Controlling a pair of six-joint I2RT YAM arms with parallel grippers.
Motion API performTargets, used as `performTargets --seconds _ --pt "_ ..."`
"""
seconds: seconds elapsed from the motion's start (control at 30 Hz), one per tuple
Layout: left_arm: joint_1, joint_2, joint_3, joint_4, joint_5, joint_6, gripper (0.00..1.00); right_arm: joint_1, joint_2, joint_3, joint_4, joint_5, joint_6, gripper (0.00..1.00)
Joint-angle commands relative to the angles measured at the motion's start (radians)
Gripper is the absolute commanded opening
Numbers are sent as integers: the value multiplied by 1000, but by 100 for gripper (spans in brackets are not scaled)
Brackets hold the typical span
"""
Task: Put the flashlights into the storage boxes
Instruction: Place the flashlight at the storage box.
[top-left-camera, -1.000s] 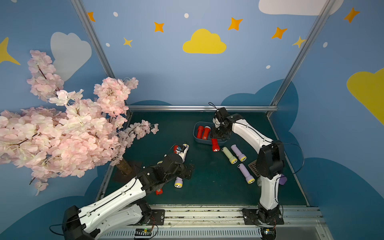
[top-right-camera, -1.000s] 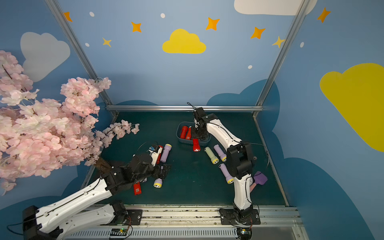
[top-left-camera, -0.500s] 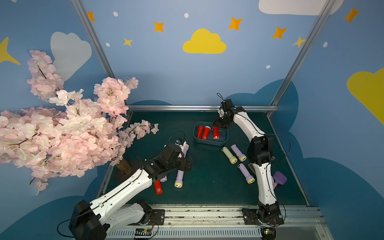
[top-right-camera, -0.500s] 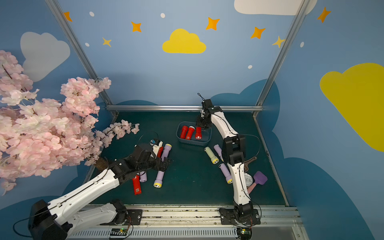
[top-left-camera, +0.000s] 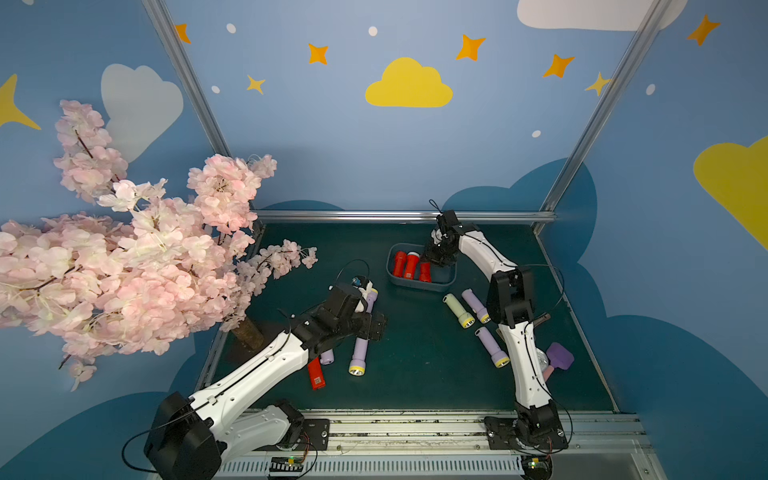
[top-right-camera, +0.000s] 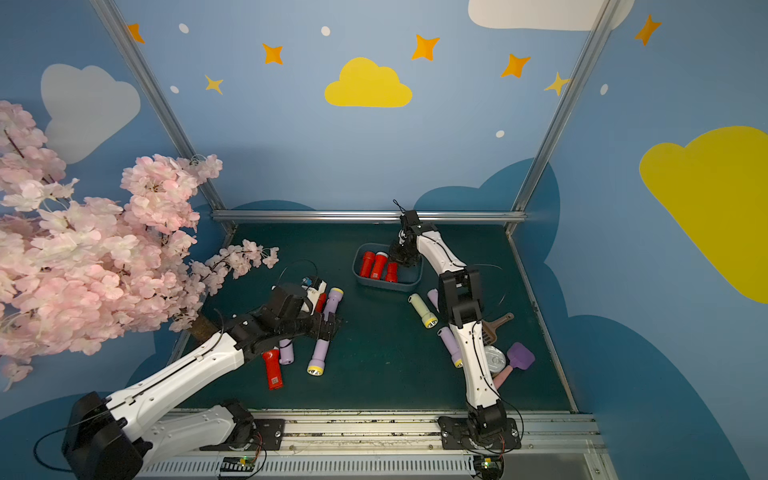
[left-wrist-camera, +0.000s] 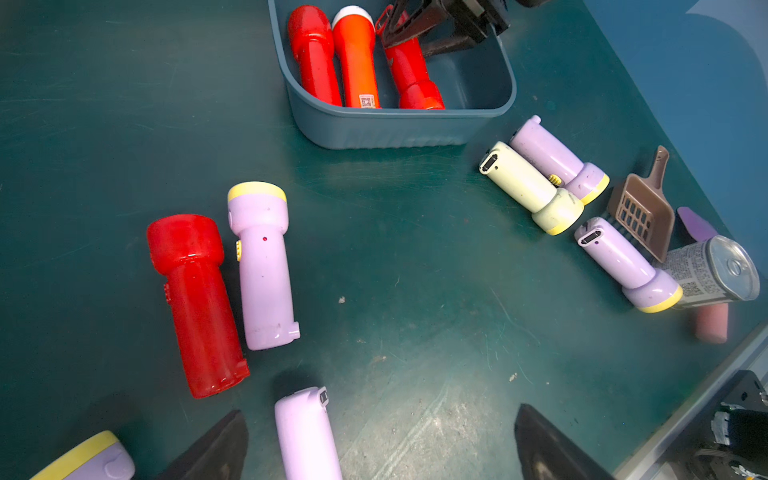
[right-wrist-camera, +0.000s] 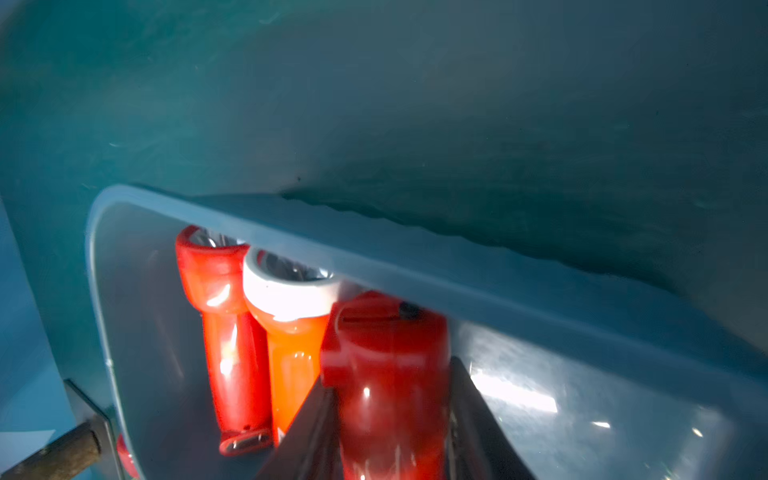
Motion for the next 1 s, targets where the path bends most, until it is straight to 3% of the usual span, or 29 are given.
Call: performTargets --seconds 0.0,0.43,0.97 --pt "6 -9 26 7 13 4 99 6 -2 -13 41 -15 29 33" --pt "7 -34 24 -3 11 3 99 13 -19 -14 38 -38 22 51" --pt "7 -87 30 -39 14 -11 99 14 -114 -111 28 -28 -4 55"
